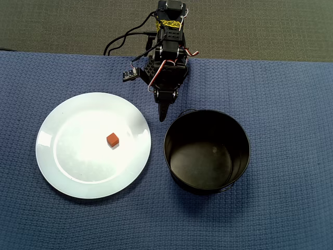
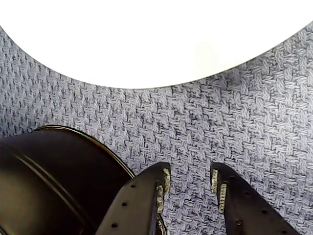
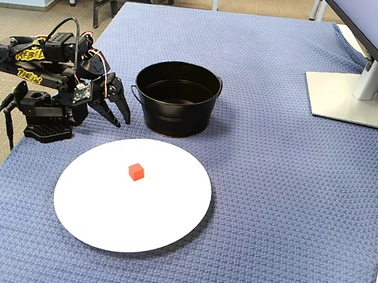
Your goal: Pick up the red cubes from the white plate and place them in the black recipient
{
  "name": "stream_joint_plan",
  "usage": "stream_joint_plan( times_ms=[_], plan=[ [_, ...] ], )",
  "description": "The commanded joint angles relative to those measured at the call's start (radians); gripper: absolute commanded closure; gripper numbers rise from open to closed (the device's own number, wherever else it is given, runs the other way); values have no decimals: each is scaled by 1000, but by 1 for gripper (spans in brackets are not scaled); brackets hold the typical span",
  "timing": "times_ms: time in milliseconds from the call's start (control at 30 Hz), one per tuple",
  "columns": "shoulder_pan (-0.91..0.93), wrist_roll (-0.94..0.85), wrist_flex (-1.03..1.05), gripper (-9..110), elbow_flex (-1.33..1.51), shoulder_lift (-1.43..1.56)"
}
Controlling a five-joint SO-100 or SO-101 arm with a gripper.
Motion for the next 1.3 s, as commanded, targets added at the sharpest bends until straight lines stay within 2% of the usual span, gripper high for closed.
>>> stream_joint_plan(
  times_ms=[0, 367, 467, 667, 833, 1000, 1267],
  plan=[
    [89, -54, -9, 102, -141, -72],
    [94, -55, -11, 101, -144, -77],
    [110, -101, -2, 97, -189, -103],
    [204, -334, 49, 91, -382, -259],
    [304, -692, 103, 84, -512, -408],
    [431, -1035, -3, 80, -568, -575],
    [517, -1224, -264, 83, -595, -819]
  ],
)
